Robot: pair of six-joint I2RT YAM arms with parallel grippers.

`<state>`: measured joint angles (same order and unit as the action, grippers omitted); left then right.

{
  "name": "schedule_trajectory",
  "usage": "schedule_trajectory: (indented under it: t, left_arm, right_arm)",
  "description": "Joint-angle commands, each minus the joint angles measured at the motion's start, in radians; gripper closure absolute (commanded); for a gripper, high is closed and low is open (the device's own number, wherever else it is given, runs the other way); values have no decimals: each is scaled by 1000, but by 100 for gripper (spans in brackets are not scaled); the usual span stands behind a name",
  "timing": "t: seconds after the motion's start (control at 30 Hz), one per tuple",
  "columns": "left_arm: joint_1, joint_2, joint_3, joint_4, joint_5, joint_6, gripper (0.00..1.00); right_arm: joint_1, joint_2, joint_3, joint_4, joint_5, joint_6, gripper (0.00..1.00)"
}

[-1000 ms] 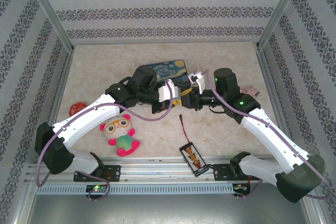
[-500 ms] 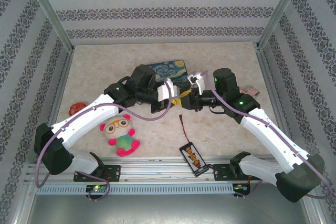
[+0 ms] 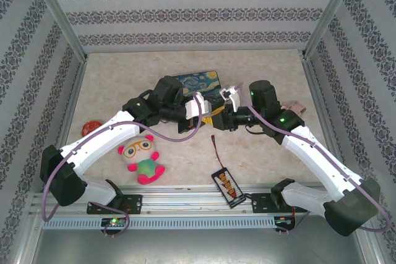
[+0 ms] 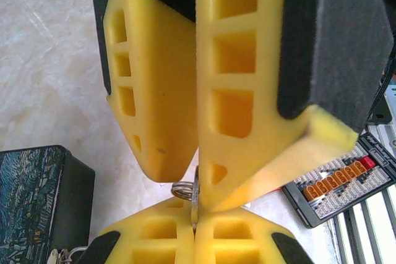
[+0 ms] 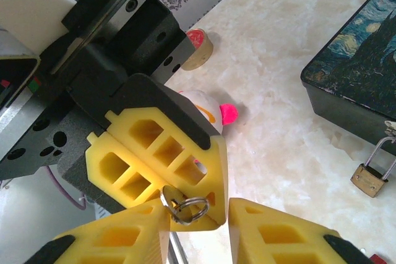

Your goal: Unlock the padlock with the key

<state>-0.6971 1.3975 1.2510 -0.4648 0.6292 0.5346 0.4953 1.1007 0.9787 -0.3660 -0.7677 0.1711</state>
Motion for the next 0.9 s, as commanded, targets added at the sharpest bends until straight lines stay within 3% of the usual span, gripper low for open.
schedule_trajectory:
  t: [0.0, 0.37, 0.73, 0.87]
  left_arm:
    - [11, -20, -2, -18, 38, -1, 100]
    - [13, -24, -1, -36, 40, 8, 100]
    - [25, -38, -8, -55, 35, 4, 100]
    - [30, -44, -11, -46, 34, -12, 98]
  right_arm:
    - [8, 1, 17, 13, -4, -18, 67]
    - [8, 14, 30, 12, -10, -25, 78]
    - [5, 23, 36, -12, -2, -41, 100]
    - [3, 24, 38, -12, -13, -38, 100]
